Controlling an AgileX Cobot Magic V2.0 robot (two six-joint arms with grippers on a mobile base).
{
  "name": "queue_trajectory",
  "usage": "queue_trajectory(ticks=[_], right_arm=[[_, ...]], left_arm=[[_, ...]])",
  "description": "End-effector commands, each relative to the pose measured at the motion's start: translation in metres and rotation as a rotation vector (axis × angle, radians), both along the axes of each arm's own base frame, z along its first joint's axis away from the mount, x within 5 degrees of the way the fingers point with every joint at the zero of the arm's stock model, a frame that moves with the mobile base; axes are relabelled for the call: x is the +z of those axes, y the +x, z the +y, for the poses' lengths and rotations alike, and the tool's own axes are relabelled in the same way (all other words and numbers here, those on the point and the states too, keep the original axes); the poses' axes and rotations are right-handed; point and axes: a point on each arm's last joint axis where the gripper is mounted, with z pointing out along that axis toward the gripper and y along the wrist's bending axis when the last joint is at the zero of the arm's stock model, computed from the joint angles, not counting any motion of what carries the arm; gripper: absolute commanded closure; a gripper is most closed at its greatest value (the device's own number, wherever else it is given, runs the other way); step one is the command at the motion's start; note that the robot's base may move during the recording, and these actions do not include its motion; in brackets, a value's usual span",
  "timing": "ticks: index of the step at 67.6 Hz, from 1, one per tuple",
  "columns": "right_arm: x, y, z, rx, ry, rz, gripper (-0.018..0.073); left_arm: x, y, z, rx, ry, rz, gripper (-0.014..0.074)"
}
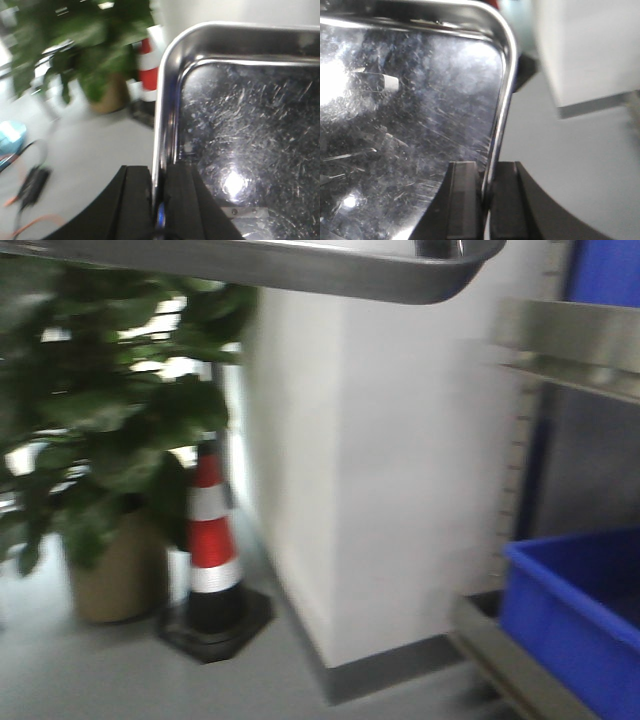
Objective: Stack silver trays without gaps
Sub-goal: 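Keep holding the tray while the base turns toward the other rack, then carry the tray with both grippers up to the shelf of blue bins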
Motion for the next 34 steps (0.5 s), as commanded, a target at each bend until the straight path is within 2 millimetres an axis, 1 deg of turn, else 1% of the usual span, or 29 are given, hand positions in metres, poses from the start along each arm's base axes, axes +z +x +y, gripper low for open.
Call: queue_trajectory(ticks=[1,34], right_arm=[[0.0208,-0.0037,0.0169,0.145,0.167,-0.125,0.0574],[0.0211,-0.0038,0.0172,0.147,0.17,-0.128,0.0574]], left_arm=[[0.0019,-0.0002,-0.0196,-0.156,-0.071,-0.032,0.0607],[0.0019,-0.0002,-0.0195,-0.155,-0.07,-0.031,0.0607]])
